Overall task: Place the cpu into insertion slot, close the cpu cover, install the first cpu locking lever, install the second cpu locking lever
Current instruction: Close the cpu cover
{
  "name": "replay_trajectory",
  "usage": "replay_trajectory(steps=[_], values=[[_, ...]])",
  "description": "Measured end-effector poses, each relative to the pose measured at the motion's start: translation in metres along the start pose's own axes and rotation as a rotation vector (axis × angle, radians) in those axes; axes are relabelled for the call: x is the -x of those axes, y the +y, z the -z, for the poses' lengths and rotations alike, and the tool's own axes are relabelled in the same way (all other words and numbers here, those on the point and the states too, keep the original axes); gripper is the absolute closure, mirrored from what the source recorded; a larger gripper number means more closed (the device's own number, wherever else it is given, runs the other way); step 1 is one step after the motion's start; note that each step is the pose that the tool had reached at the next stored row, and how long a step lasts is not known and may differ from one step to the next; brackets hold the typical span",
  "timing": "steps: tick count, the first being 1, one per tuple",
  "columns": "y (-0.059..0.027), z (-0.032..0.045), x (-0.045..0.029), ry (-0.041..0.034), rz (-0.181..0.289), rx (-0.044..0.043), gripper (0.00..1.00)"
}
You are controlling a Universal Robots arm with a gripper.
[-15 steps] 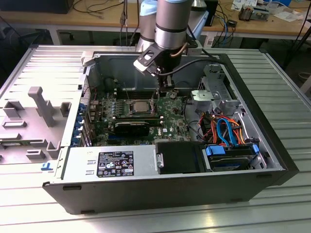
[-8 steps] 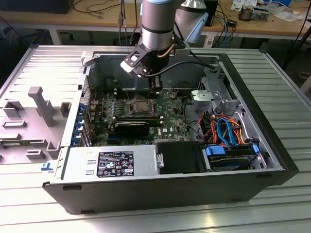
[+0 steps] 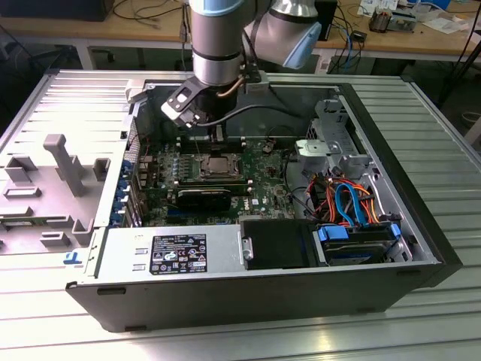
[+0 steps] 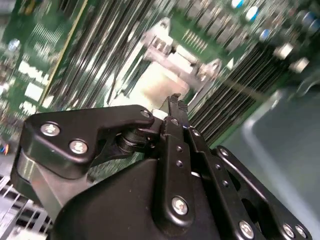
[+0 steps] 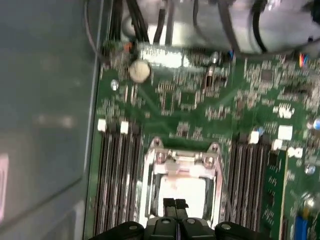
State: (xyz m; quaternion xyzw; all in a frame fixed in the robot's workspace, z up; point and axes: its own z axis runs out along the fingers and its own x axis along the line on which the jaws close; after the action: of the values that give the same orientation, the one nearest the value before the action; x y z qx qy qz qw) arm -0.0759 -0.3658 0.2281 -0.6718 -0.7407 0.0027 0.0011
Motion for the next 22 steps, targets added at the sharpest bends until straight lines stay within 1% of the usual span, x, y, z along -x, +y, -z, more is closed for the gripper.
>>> replay_trajectory(steps=[2, 6, 8, 11, 12, 13, 15, 16, 20, 22], values=[[-0.0073, -0.0054, -0.0008, 0.0002, 0.0, 0.0002, 0.89], [-0.0078, -0.0188, 0.0021, 0.0002, 0.0, 0.0002, 0.89], [-0.008, -0.0227, 0.0029, -0.0008, 0.0, -0.0007, 0.89], [-0.008, -0.0231, 0.0032, 0.0001, 0.0, 0.0004, 0.89], [-0.0077, -0.0216, 0.003, 0.0016, 0.0, 0.0017, 0.89], [-0.0062, -0.0163, 0.0034, 0.0009, 0.0, 0.0005, 0.89], [-0.0009, -0.0141, 0.0038, 0.0049, 0.0, 0.0002, 0.89], [0.0052, -0.0136, 0.0045, 0.0093, 0.0, -0.0025, 0.89], [0.0194, -0.0129, 0.006, 0.0225, 0.0, -0.0092, 0.89], [0.0209, -0.0106, 0.0061, 0.0243, 0.0, -0.0091, 0.89]])
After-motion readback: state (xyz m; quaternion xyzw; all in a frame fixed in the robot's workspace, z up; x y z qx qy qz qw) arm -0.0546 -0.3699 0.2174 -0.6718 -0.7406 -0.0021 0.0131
